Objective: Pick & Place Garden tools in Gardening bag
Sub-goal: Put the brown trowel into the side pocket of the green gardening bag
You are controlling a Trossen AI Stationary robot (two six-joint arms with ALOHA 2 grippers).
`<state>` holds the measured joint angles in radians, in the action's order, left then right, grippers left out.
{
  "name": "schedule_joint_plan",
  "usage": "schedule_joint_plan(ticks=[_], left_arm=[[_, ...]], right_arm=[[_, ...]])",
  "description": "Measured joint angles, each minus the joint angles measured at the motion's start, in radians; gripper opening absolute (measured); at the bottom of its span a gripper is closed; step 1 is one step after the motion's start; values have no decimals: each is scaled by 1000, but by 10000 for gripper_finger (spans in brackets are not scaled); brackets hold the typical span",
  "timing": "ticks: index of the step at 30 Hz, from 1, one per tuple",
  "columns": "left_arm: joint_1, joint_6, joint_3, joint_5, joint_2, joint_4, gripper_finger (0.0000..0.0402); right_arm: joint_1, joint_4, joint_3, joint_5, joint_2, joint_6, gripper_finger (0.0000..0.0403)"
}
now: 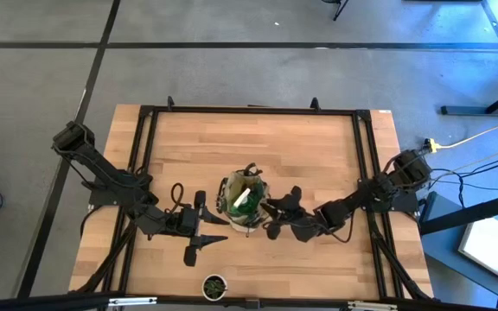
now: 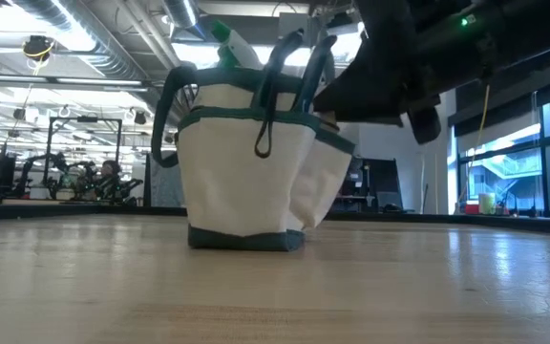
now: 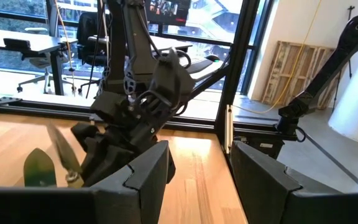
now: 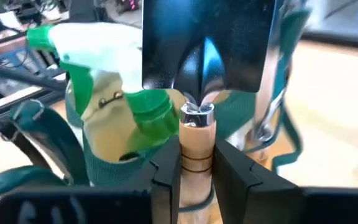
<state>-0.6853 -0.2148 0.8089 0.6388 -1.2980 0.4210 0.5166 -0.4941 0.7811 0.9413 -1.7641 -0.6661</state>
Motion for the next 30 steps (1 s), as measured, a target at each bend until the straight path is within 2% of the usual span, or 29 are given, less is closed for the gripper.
schedule_joint_plan(ticks=[4, 11, 17, 21, 30], left_arm=[[0, 0, 0, 0, 0, 0, 171], [0, 0, 0, 0, 0, 0, 171], [0, 0, 0, 0, 0, 0, 171], [0, 0, 0, 0, 0, 0, 171], [0, 0, 0, 0, 0, -4, 171]], right_arm=[[22, -3, 0, 72, 0, 22, 61], [36, -12, 0, 124, -9, 20, 61], [36, -95, 0, 121, -59, 20, 61], [28, -147, 0, 83, -78, 20, 61], [20, -356, 0, 33, -147, 84, 61]])
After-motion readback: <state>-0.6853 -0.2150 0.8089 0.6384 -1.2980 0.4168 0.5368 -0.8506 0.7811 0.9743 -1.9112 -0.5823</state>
